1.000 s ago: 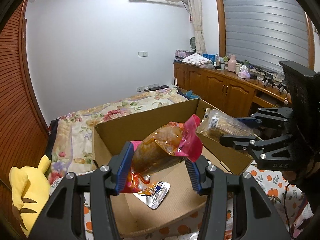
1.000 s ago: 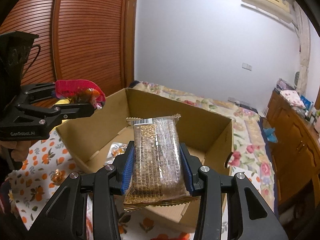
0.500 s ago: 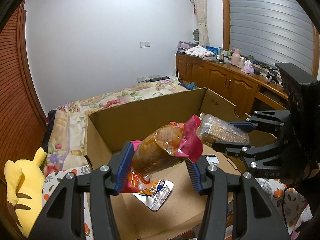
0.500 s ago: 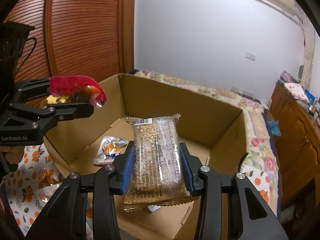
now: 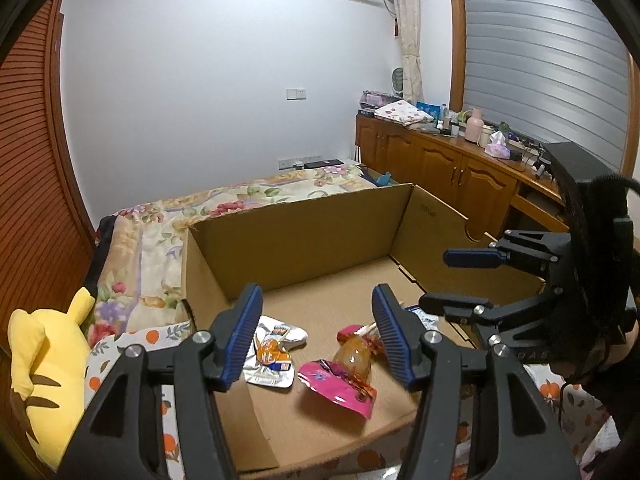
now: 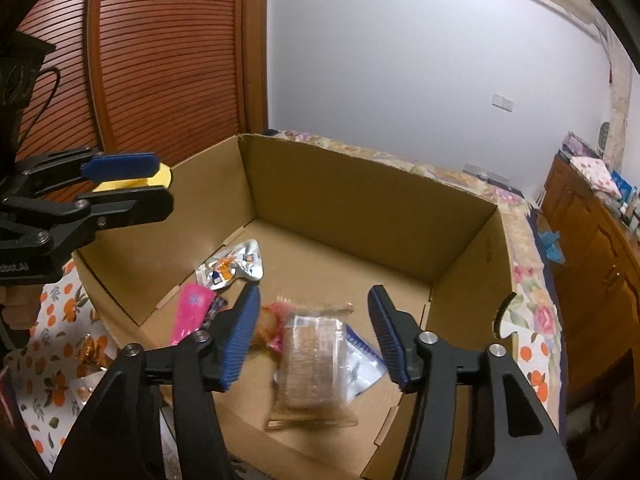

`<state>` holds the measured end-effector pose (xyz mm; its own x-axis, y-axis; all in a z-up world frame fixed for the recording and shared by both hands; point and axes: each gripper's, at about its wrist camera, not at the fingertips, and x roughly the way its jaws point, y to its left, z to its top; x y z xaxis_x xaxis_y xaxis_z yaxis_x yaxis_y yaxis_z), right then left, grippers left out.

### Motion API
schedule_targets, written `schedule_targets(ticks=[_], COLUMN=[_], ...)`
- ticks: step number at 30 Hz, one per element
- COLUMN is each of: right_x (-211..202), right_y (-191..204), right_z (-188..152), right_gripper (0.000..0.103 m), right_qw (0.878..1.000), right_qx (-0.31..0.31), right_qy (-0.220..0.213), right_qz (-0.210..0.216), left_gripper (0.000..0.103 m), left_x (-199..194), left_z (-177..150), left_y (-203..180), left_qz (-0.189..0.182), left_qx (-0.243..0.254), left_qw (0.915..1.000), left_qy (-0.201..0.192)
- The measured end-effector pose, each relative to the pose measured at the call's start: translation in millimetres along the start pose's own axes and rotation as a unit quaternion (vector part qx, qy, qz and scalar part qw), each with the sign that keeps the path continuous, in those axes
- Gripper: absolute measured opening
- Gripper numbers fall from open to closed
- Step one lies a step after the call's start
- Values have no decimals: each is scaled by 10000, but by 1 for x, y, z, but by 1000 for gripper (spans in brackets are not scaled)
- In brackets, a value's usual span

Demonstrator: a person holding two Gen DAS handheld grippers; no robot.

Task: Organize snacks
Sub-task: 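Lower both packets into the box and open both tools, then move both tools back to the snacks on the bedspread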

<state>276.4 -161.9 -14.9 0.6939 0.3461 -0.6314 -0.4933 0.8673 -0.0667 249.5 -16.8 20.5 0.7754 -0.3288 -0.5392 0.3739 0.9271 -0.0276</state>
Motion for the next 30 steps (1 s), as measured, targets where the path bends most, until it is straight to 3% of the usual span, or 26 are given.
schedule_targets(ticks=[10,14,18,30], right_x=[-54,-77,-93,-99], right_y=[0,-1,1,1], right_z=[-13,-29,-45,-105], right_gripper=[59,59,62,63], right_qw=[9994,9990,9986,9981], right_qx=[159,220,263,504], right_qy=[-307,-363,-392,68], right_qz=[-58,-160,-246,-358], left_gripper=[62,75,79,79], left_x=[-40,-55,-63,-74], left_z=[-17,-28,-44,-97], left_y=[-6,-11,-16,-41], left_qz=[-23,-56,-99,-191], left_qx=[-37,-103,-174,-200], left_qw=[9999,9997,9996,9995], left_qy=[-133,-217,-174,125])
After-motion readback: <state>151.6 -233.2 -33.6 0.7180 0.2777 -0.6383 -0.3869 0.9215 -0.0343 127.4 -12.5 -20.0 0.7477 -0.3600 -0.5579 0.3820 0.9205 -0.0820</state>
